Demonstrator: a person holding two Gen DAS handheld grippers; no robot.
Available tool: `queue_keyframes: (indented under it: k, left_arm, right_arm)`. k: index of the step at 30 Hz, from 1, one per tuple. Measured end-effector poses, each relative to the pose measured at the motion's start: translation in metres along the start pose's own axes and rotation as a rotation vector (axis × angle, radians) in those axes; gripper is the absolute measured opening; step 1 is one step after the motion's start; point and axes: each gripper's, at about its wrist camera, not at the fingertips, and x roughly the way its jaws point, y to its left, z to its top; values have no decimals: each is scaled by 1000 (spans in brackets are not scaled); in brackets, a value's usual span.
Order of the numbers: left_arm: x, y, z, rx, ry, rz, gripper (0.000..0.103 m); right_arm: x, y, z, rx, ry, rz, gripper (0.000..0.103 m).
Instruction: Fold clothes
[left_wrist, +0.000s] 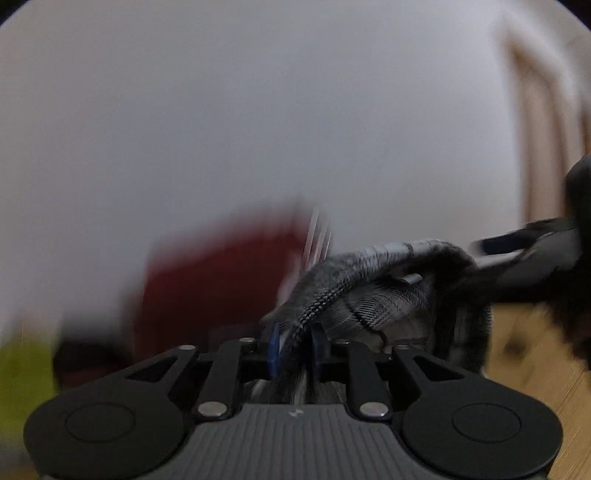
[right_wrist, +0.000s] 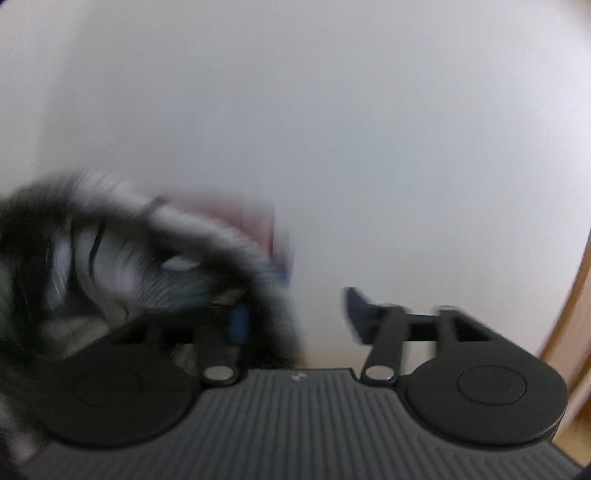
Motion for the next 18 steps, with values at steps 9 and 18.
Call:
queue_keyframes:
  k: [9, 18]
  left_arm:
    - [-9, 104, -184, -221, 387, 68, 49]
    - [36, 160, -230, -479, 644, -249, 29]
  right_arm:
    - [-25, -54, -248, 488, 442, 171, 85]
    - [-65, -9, -320, 822, 658, 283, 37]
